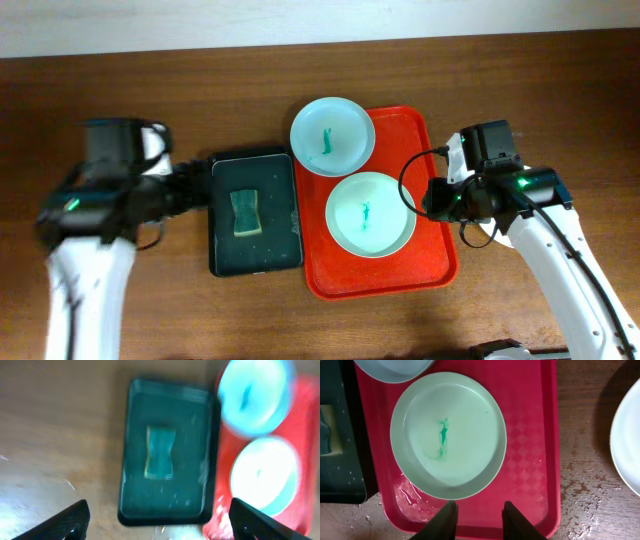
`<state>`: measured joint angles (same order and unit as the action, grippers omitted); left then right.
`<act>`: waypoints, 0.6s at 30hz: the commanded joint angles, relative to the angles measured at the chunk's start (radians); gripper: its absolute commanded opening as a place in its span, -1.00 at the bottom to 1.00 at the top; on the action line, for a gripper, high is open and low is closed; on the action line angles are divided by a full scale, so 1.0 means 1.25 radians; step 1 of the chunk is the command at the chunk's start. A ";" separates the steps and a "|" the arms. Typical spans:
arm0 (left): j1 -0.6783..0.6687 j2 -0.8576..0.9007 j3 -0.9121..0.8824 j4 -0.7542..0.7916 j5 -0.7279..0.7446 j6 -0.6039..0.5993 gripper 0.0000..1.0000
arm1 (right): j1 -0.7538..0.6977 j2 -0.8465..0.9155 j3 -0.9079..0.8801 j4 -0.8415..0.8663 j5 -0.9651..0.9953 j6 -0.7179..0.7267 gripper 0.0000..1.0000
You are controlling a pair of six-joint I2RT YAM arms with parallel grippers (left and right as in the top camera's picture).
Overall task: Clean dirty plates on tray and stack at the side
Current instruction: 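Grasp the sponge with the left gripper and dip it in water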
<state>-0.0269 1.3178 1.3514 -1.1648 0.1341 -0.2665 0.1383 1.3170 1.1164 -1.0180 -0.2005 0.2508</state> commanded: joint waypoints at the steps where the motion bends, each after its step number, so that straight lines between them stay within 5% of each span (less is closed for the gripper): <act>1: -0.060 0.157 -0.078 0.029 0.007 0.032 0.45 | 0.006 -0.002 0.012 -0.004 0.001 -0.009 -0.37; 5: -0.106 0.325 -0.083 0.056 0.007 0.032 0.29 | 0.006 -0.002 0.012 -0.009 0.001 -0.009 -0.36; 13: -0.168 0.552 -0.084 0.154 -0.043 -0.023 -0.41 | 0.006 -0.002 0.012 -0.019 0.001 -0.009 -0.37; 16: -0.168 0.583 -0.084 0.159 -0.060 -0.031 -1.00 | 0.006 -0.002 0.012 -0.019 0.002 -0.009 -0.37; 18: -0.168 0.577 -0.077 0.140 -0.057 -0.031 -1.00 | 0.006 -0.002 0.012 -0.020 0.002 -0.009 -0.37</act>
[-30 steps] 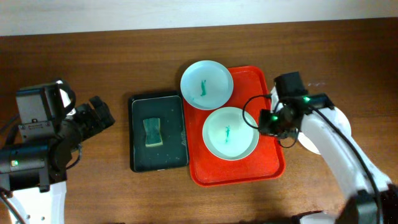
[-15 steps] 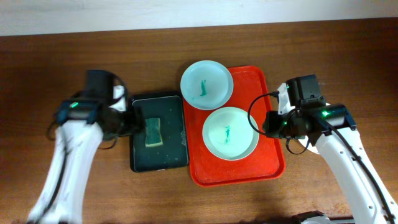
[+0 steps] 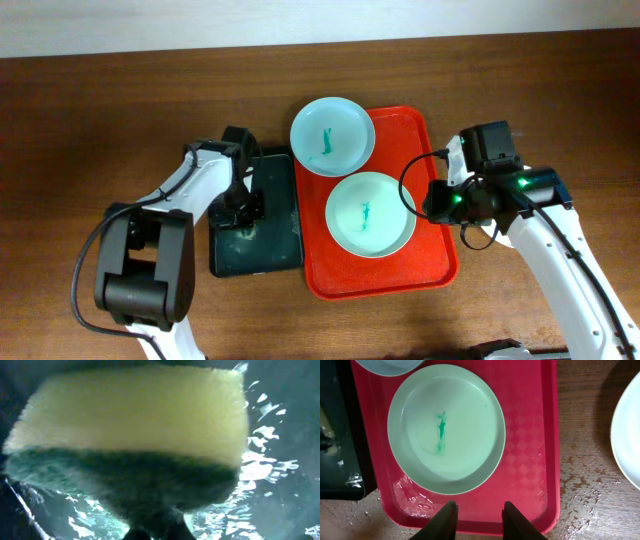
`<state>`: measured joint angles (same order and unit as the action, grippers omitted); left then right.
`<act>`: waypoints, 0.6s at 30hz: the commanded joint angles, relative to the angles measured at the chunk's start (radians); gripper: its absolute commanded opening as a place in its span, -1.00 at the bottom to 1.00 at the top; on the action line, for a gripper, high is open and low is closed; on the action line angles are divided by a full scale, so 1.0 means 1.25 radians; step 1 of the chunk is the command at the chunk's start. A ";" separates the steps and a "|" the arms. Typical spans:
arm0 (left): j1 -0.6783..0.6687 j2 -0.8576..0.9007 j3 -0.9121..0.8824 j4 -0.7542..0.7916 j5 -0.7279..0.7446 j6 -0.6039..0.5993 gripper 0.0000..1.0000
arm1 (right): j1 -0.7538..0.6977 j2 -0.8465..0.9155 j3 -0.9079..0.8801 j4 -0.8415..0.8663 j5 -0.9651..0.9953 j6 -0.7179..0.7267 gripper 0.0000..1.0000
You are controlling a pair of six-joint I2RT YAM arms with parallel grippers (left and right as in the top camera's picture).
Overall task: Clean dirty plates on tray and stack at the side
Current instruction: 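Grasp the sponge with the left gripper and dip it in water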
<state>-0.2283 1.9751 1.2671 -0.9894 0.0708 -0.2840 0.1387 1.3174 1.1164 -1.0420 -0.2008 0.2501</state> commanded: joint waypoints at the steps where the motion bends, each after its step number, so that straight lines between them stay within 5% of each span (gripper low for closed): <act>1: -0.007 0.047 0.005 -0.026 -0.005 -0.017 -1.00 | 0.006 -0.002 0.012 -0.001 0.002 -0.008 -0.37; 4: -0.007 0.027 0.058 -0.097 -0.006 -0.017 -1.00 | 0.006 -0.002 0.012 -0.001 0.002 -0.008 -0.37; 5: -0.007 0.019 0.074 -0.114 -0.006 -0.015 -0.80 | 0.006 -0.002 0.012 -0.002 0.002 -0.008 -0.37; 7: -0.007 0.003 0.100 -0.128 -0.006 -0.008 0.11 | 0.006 -0.002 0.012 -0.002 0.002 -0.008 -0.38; 8: -0.007 -0.001 0.105 -0.122 -0.010 -0.008 0.32 | 0.006 -0.002 0.012 -0.001 0.002 -0.008 -0.37; 10: -0.007 -0.001 0.104 -0.100 -0.034 -0.008 0.35 | 0.006 -0.002 0.012 -0.002 0.002 -0.008 -0.37; 18: -0.007 0.002 0.032 0.089 -0.106 -0.009 -0.06 | 0.006 -0.002 0.012 -0.002 0.002 -0.008 -0.37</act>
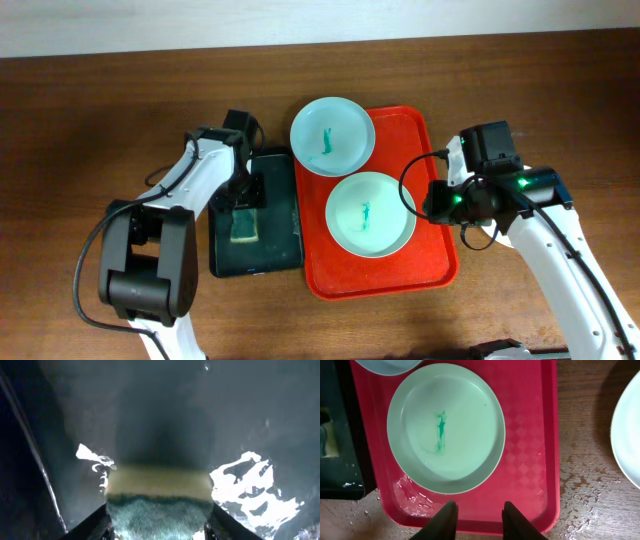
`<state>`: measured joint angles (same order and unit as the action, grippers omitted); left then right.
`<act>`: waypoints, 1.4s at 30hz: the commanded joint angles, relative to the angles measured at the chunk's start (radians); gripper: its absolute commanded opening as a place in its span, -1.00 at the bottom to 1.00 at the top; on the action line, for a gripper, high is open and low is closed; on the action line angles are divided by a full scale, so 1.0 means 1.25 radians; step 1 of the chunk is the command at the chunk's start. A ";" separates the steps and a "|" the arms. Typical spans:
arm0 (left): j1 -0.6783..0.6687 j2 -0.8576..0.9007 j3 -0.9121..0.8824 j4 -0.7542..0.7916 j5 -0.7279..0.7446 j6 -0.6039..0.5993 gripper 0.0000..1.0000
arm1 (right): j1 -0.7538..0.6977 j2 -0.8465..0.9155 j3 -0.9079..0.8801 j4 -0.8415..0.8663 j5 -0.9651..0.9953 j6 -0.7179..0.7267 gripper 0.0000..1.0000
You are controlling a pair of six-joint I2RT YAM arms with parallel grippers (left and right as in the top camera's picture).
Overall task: Clean dirty plates on tray and stack at the side
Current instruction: 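Grasp the sponge with the left gripper and dip it in water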
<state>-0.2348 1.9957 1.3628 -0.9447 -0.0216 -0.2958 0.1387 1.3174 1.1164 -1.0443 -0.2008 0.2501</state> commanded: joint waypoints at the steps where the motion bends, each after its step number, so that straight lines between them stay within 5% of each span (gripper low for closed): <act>1: -0.002 -0.014 -0.066 0.083 -0.032 0.001 -0.18 | 0.006 -0.002 0.012 0.000 0.002 -0.008 -0.37; 3: -0.002 -0.014 -0.088 0.109 -0.031 0.001 -0.86 | 0.006 -0.002 0.012 0.000 0.002 -0.008 -0.37; 4: -0.002 -0.014 -0.089 0.104 -0.027 0.001 -1.00 | 0.006 -0.002 0.012 0.000 0.002 -0.008 -0.37; 9: -0.002 -0.024 -0.026 0.012 0.014 0.002 -0.94 | 0.006 -0.002 0.012 0.000 0.002 -0.008 -0.38; 10: -0.002 -0.027 -0.010 -0.009 0.020 0.001 -0.81 | 0.006 -0.002 0.012 0.000 0.002 -0.008 -0.38; 12: -0.002 -0.036 0.056 -0.078 0.020 0.001 -0.05 | 0.006 -0.002 0.012 0.000 0.002 -0.008 -0.38; 13: -0.002 -0.038 0.078 -0.103 0.020 0.002 0.10 | 0.006 -0.002 0.012 -0.001 0.002 -0.008 -0.38; 17: -0.002 -0.038 0.130 -0.179 0.020 0.002 0.22 | 0.006 -0.002 0.012 -0.005 0.002 -0.008 -0.37; 19: -0.002 -0.038 0.129 -0.201 0.020 0.002 0.21 | 0.006 -0.002 0.012 -0.006 0.002 -0.008 -0.36; 23: -0.005 -0.038 0.072 -0.198 0.021 0.001 -0.14 | 0.005 -0.002 0.012 -0.012 0.002 -0.008 0.08; 28: -0.028 -0.038 -0.068 -0.078 0.020 0.001 -0.24 | 0.005 -0.002 0.012 -0.012 0.002 -0.008 0.08; 32: -0.034 -0.038 -0.120 -0.016 0.020 0.001 -1.00 | 0.005 -0.002 0.011 -0.012 0.023 -0.008 0.08; 37: -0.034 -0.053 -0.022 -0.112 0.020 0.001 -1.00 | 0.004 0.003 0.009 -0.011 0.051 -0.005 0.04; 42: -0.041 -0.067 0.127 -0.218 0.021 0.001 -1.00 | 0.003 0.054 0.008 0.003 0.081 0.019 -0.21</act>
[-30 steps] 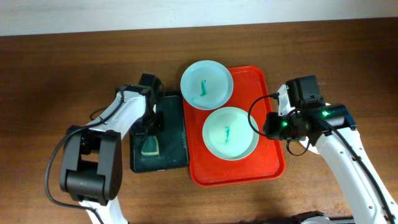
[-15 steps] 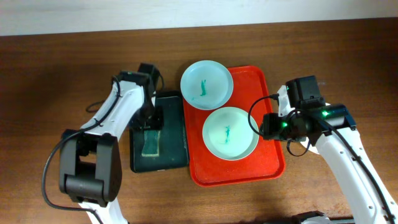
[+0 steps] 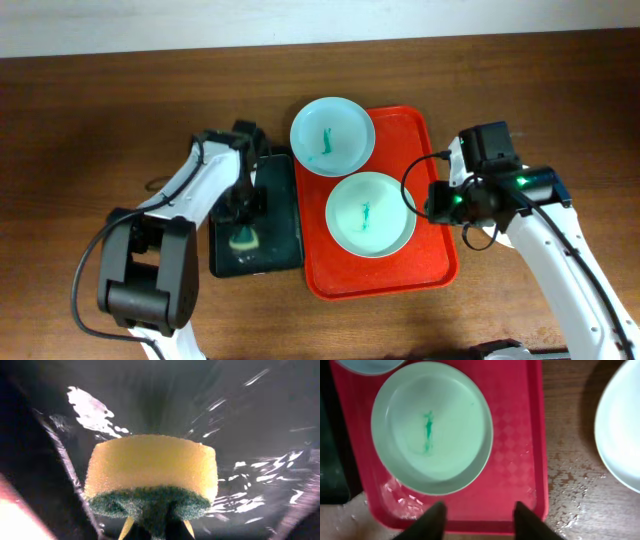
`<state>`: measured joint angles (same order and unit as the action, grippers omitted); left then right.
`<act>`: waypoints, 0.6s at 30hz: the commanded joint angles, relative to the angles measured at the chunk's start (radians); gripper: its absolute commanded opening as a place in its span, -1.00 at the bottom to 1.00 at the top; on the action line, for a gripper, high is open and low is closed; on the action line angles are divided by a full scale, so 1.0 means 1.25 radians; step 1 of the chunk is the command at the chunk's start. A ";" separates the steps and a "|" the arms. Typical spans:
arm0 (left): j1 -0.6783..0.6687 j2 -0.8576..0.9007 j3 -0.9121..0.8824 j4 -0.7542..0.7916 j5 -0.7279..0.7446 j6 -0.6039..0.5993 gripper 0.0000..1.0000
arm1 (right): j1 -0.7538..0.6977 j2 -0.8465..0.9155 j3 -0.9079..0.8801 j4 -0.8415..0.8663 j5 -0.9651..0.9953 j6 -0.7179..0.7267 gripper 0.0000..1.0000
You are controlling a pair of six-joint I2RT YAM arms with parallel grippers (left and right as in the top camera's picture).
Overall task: Clean dirty plates on tray and stack at the side
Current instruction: 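Grasp the sponge with the left gripper and dip it in water, then scrub the plate held by the right gripper with the sponge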
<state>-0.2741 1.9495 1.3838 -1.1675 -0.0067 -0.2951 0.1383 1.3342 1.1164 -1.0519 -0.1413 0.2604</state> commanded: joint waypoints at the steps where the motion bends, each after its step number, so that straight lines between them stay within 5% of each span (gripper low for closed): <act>1: -0.016 -0.030 0.139 -0.056 0.009 0.001 -1.00 | 0.004 0.062 0.008 0.015 0.033 0.011 -0.25; 5: -0.052 -0.030 0.220 -0.068 0.043 0.001 -1.00 | 0.004 0.164 0.009 0.054 0.002 0.006 -0.38; 18: -0.234 -0.020 0.225 0.163 0.159 -0.006 -1.00 | -0.042 0.435 0.008 0.191 -0.071 -0.029 -0.51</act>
<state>-0.5068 1.9369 1.6470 -0.9974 0.1612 -0.2958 0.1169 1.8606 1.1191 -0.8185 -0.2222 0.2493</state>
